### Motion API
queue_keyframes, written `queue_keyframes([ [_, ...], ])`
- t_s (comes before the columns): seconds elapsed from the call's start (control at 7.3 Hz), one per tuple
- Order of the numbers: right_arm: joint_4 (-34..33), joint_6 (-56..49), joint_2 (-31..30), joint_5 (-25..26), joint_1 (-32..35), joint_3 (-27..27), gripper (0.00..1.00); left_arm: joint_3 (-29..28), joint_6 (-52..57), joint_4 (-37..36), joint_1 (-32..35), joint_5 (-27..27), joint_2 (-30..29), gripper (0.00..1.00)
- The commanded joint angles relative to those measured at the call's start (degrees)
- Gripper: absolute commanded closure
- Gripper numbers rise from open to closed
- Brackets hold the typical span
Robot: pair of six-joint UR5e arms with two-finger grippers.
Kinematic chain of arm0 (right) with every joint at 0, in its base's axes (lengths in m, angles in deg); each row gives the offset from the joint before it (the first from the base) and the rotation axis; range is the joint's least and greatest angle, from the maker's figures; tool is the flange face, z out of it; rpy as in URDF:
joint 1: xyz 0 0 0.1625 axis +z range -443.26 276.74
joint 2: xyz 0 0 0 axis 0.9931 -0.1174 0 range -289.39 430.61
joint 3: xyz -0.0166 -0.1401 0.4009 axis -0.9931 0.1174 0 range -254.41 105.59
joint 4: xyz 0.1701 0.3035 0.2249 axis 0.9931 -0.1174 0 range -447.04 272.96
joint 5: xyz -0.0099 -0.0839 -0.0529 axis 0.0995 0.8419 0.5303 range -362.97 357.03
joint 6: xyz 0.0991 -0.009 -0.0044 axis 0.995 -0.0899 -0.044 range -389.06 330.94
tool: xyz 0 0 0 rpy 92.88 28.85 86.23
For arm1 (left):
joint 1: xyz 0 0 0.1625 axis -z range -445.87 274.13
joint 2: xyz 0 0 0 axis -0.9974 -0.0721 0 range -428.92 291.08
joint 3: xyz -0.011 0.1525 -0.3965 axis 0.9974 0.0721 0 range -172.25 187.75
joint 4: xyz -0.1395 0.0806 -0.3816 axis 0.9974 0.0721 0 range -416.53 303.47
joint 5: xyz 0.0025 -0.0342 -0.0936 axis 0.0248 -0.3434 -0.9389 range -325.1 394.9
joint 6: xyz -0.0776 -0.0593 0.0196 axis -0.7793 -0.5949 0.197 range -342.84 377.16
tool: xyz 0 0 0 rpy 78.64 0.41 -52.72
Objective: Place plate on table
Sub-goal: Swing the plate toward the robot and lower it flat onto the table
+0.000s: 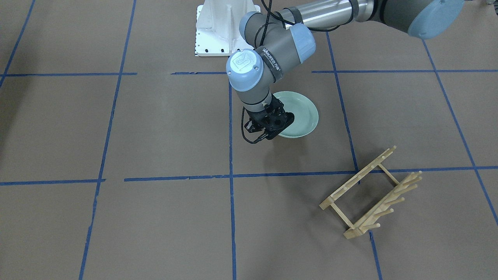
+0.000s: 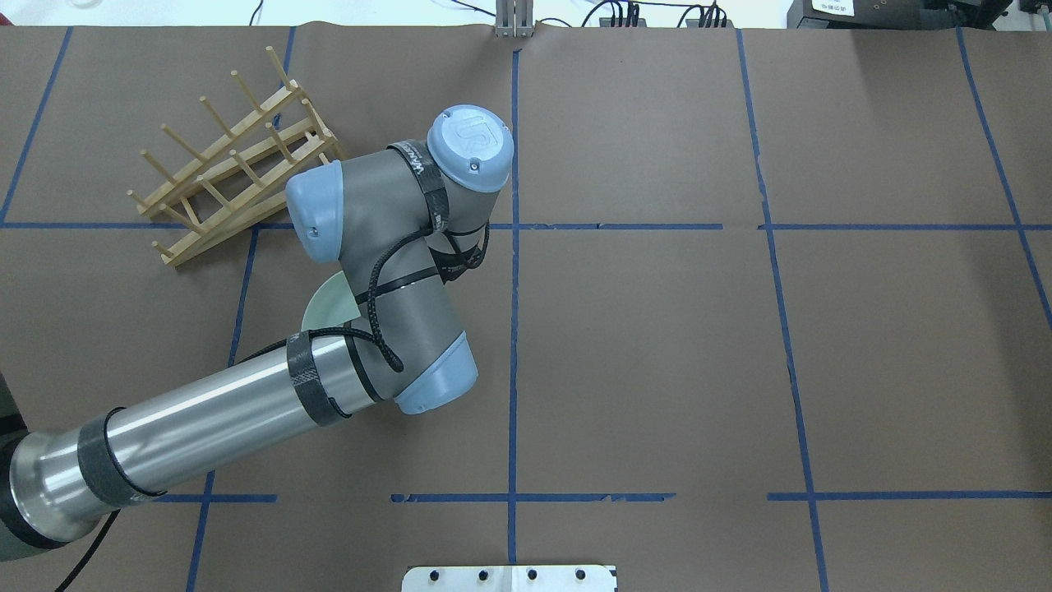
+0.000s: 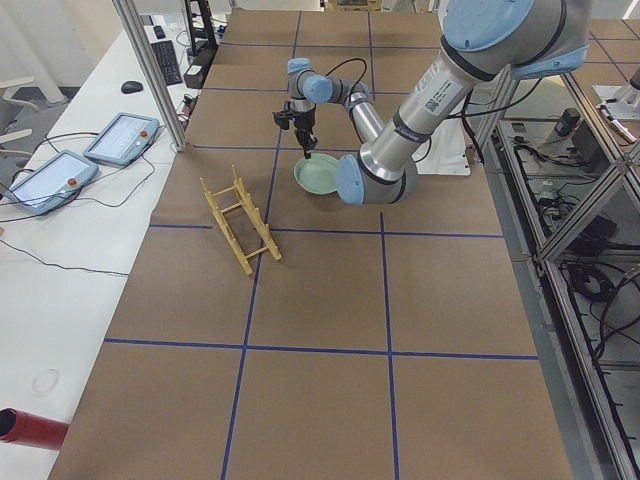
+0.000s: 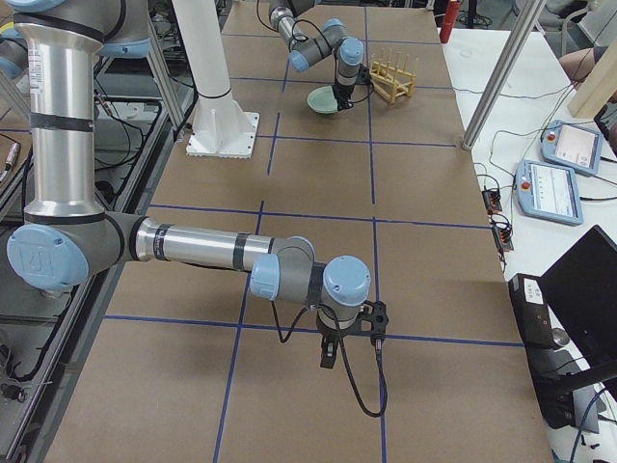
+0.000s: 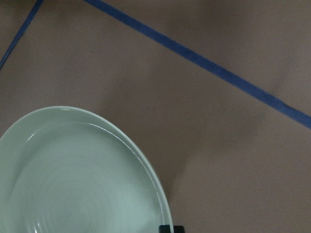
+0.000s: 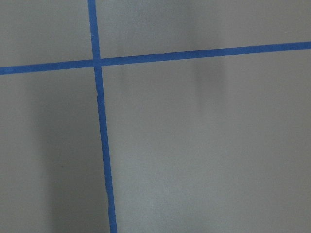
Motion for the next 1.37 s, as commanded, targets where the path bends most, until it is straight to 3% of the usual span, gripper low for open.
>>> queue_keyframes([
  [0.0,0.00,0.00,0.00,0.00,0.00,0.00,0.00,-0.82,0.18,-0.71,-1.60,0.18,-0.38,1.00],
  [0.14,0.00,0.00,0.00,0.00,0.00,0.00,0.00,-0.82,0.09,-0.71,-3.52,0.27,0.06,0.89],
  [0.27,0.00,0.00,0.00,0.00,0.00,0.00,0.00,-0.21,1.66,-0.71,-3.54,0.44,-0.03,0.30],
  [0.55,0.00,0.00,0.00,0.00,0.00,0.00,0.00,1.88,6.93,-0.36,-1.97,0.79,-0.03,0.00],
  [0.68,0.00,0.00,0.00,0.00,0.00,0.00,0.00,7.56,12.95,-1.05,3.00,1.15,0.41,0.00],
  [0.96,0.00,0.00,0.00,0.00,0.00,0.09,0.00,20.38,24.55,-1.15,15.37,-1.12,7.66,0.00],
  [1.23,0.00,0.00,0.00,0.00,0.00,0.09,0.00,23.61,48.65,7.58,31.71,-13.71,22.21,0.00],
])
